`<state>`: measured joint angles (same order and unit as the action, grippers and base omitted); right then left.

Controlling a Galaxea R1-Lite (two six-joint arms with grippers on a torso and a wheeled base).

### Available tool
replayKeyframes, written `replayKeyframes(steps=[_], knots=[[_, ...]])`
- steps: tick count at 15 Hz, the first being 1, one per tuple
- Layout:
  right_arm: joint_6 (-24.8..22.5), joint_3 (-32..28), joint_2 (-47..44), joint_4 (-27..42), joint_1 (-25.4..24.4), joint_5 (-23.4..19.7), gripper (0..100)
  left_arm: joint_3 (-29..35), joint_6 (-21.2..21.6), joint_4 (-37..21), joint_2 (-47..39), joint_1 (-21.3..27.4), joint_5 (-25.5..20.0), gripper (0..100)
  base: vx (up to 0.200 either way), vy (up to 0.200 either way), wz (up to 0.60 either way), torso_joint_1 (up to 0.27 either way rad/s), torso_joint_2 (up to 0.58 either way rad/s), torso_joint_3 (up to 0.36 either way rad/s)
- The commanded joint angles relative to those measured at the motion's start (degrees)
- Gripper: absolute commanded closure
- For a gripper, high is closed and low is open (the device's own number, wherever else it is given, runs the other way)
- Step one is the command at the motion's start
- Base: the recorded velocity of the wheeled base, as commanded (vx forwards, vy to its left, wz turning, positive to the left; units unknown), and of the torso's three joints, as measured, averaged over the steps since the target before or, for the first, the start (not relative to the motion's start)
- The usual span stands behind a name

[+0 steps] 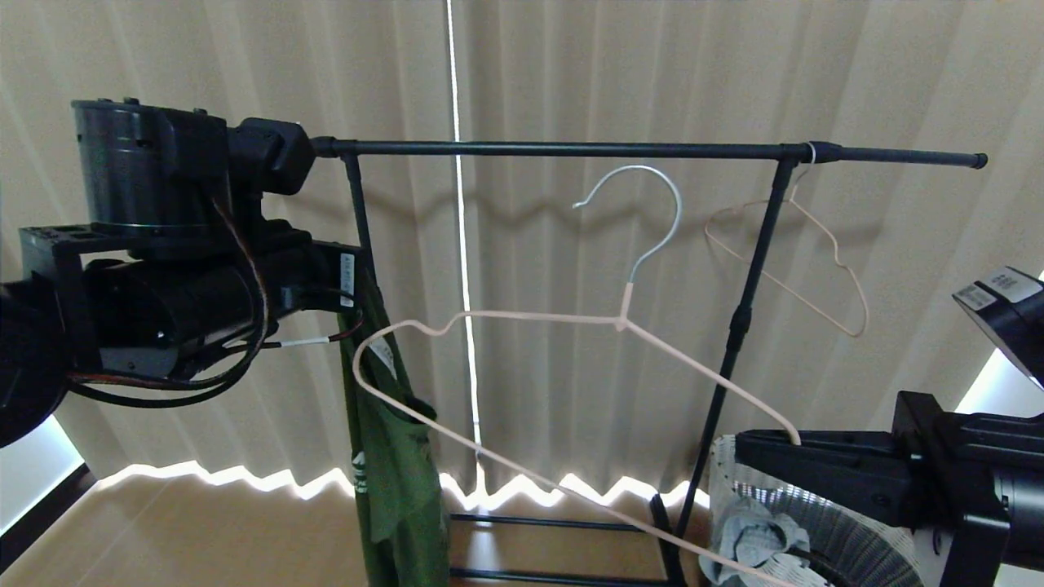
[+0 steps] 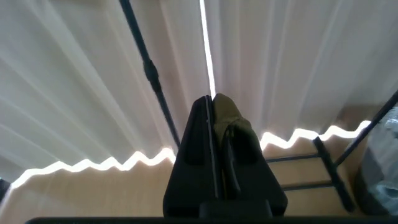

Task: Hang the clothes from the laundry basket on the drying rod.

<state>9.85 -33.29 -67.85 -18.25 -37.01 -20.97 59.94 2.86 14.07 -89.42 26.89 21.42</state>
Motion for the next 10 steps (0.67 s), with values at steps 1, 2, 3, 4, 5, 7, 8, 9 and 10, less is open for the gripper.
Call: replayKeyframes(steps=[1, 2, 3, 4, 5, 7, 8, 9, 10], knots=[[-0.09, -0.11, -0.61, -0.56, -1.31, 0.05, 100, 0.44, -0.05, -0.09, -0.41, 0.18, 0.03, 100, 0.0, 0.0, 0.0, 0.0, 0.0, 0.0], [-0.09, -0.11, -2.02, -1.79, -1.31, 0.31, 100, 0.18, -0.05, -0.18, -0.23, 0.18, 0.03, 100, 0.0, 0.0, 0.0, 0.0, 0.0, 0.0], [-0.18, -0.11, -3.6, -3.64, -1.13, 1.02, 100, 0.18, 0.04, -1.41, 0.03, 0.27, 0.11, 100, 0.0, 0.0, 0.0, 0.0, 0.0, 0.0], [-0.09, -0.28, -4.74, -4.78, -0.96, 1.46, 100, 0.26, 0.04, -2.73, 0.56, 0.27, 0.11, 100, 0.0, 0.0, 0.0, 0.0, 0.0, 0.0], [-0.18, -0.37, -6.33, -5.92, -0.87, 2.51, 100, 0.26, 0.04, -4.05, 1.09, 0.27, 0.11, 100, 0.0, 0.0, 0.0, 0.0, 0.0, 0.0], [-0.09, -0.72, -9.84, -8.73, -0.25, 4.62, 100, 0.35, -0.05, -4.58, 1.53, 0.27, 0.11, 100, 0.0, 0.0, 0.0, 0.0, 0.0, 0.0], [0.08, -0.81, -11.51, -11.19, -0.25, 5.24, 100, 0.26, -0.05, -4.66, 1.62, 0.18, 0.11, 100, 0.0, 0.0, 0.0, 0.0, 0.0, 0.0], [0.17, -0.81, -12.48, -12.86, -0.25, 5.24, 100, 0.18, 0.04, -4.66, 1.62, 0.18, 0.11, 100, 0.0, 0.0, 0.0, 0.0, 0.0, 0.0], [0.26, -0.9, -13.18, -13.57, -0.25, 5.41, 100, 0.09, -0.05, -4.75, 1.62, 0.18, 0.11, 100, 0.0, 0.0, 0.0, 0.0, 0.0, 0.0]])
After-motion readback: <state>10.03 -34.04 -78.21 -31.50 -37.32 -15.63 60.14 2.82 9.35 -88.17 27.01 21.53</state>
